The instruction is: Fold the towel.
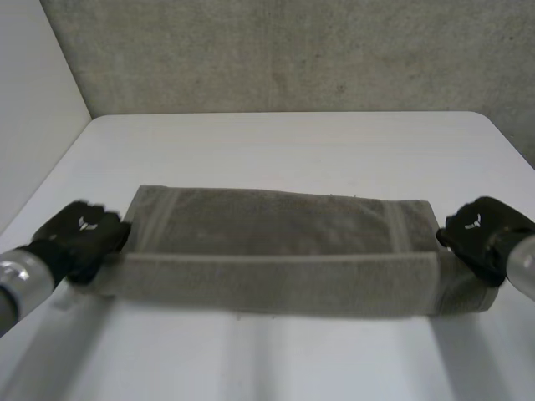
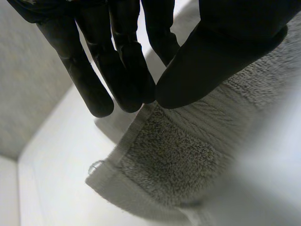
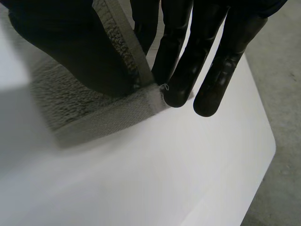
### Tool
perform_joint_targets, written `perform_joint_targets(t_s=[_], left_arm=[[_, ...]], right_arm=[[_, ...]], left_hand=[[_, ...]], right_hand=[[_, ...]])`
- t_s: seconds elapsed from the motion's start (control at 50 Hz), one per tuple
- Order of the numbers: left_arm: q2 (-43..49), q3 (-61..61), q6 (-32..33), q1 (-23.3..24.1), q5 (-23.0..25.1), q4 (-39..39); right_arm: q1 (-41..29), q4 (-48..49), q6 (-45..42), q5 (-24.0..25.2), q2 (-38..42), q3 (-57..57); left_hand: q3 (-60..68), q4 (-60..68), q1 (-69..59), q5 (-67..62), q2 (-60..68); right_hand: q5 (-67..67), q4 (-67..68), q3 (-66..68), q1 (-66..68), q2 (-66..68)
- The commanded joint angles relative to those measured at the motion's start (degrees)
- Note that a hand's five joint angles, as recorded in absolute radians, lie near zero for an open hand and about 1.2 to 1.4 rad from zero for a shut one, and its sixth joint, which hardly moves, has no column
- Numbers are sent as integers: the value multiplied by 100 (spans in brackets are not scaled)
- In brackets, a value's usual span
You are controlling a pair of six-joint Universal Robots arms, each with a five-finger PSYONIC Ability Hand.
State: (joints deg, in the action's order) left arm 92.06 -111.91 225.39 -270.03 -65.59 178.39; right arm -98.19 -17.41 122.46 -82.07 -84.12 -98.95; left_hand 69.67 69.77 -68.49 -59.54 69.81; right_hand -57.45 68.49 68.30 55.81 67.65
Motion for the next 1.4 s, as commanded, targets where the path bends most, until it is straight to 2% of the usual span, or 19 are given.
perform_joint_targets(t_s=[0.02,0.1,0.3,0.5,0.52,0.54,0.56,0.58,0.62,0.64,0.68,0.94,1.04,1.12,1.16,1.18,1.22,1.36,1.4], left_arm=[[1543,1092,-276,662,-85,1347],[2498,2029,-311,828,-392,1576],[3960,3948,-487,1137,-692,1928],[5127,5547,-610,1251,-920,1849],[5129,5548,-610,1251,-920,1848],[5207,5635,-610,1268,-938,1831],[5208,5636,-610,1269,-938,1831],[5234,5653,-610,1303,-947,1822],[5234,5654,-610,1304,-947,1822],[5182,5619,-601,1373,-947,1822],[5103,5558,-601,1461,-947,1805],[3134,4089,-777,1497,-938,1752],[1880,3037,-1828,1401,-947,1752],[1613,2780,-2210,1392,-947,1743],[974,2167,-3339,1296,-947,1656],[971,2164,-3343,1295,-947,1655],[656,1779,-4096,1138,-938,1489],[506,1243,-4864,1040,-947,1190],[514,1163,-4864,1031,-956,1189]], right_arm=[[-209,834,524,-502,1203,744],[-455,1703,735,-872,1800,1175],[-649,2707,780,-987,2812,2133],[-816,2884,718,-1268,3578,2934],[-842,2884,718,-1364,3700,3073],[-851,2884,709,-1460,3797,3188],[-851,2884,709,-1461,3797,3189],[-860,2884,735,-1522,3841,3267],[-869,2884,744,-1540,3841,3295],[-877,2875,797,-1558,3807,3312],[-878,2875,850,-1558,3718,3312],[-842,2805,2010,-1488,2013,2671],[-816,2350,2107,-1225,1329,1960],[-798,1785,2221,-1075,1020,1669],[-798,1138,2431,-978,862,1450],[-798,1135,2432,-978,862,1449],[-790,653,2651,-829,862,1222],[-368,774,2731,-231,871,429],[-201,1299,2731,32,949,45]], left_hand=[[1033,1023,-1151,-1046,1019],[1033,1023,-1151,-1046,1019],[1033,1023,-1151,-1046,1019],[1033,1023,-1151,-1046,1019],[1033,1023,-1151,-1046,1019],[69,60,-188,-82,56],[60,50,-178,-73,46],[-4786,-4796,4668,4773,-4800],[-4835,-4845,4717,4822,-4849],[-5735,-5744,5616,5721,-5748],[-5967,-5977,5849,5954,-5981],[-5967,-5977,5849,5954,-5981],[-5967,-5977,5849,5954,-5981],[-5967,-5977,5849,5954,-5981],[-5967,-5977,5849,5954,-5981],[-5967,-5977,5849,5954,-5981],[-5967,-5977,5849,5954,-5981],[-5967,-5977,5849,5954,-5981],[-5967,-5977,5849,5954,-5981]], right_hand=[[-1255,1151,1169,2419,1235],[-1255,1151,1169,2419,1235],[-1255,1151,1169,2419,1235],[-1244,1140,1159,2408,1225],[1987,-2091,-2072,-822,-2006],[4367,-4471,-4452,-3203,-4386],[4391,-4495,-4476,-3226,-4410],[5745,-5849,-5831,-4581,-5765],[5745,-5849,-5831,-4581,-5765],[5745,-5849,-5831,-4581,-5765],[5745,-5849,-5831,-4581,-5765],[5745,-5849,-5831,-4581,-5765],[5745,-5849,-5831,-4581,-5765],[5745,-5849,-5831,-4581,-5765],[5745,-5849,-5831,-4581,-5765],[5745,-5849,-5831,-4581,-5765],[5745,-5849,-5831,-4581,-5765],[5384,-5488,-5469,-4219,-5403],[5199,-5303,-5285,-4035,-5219]])
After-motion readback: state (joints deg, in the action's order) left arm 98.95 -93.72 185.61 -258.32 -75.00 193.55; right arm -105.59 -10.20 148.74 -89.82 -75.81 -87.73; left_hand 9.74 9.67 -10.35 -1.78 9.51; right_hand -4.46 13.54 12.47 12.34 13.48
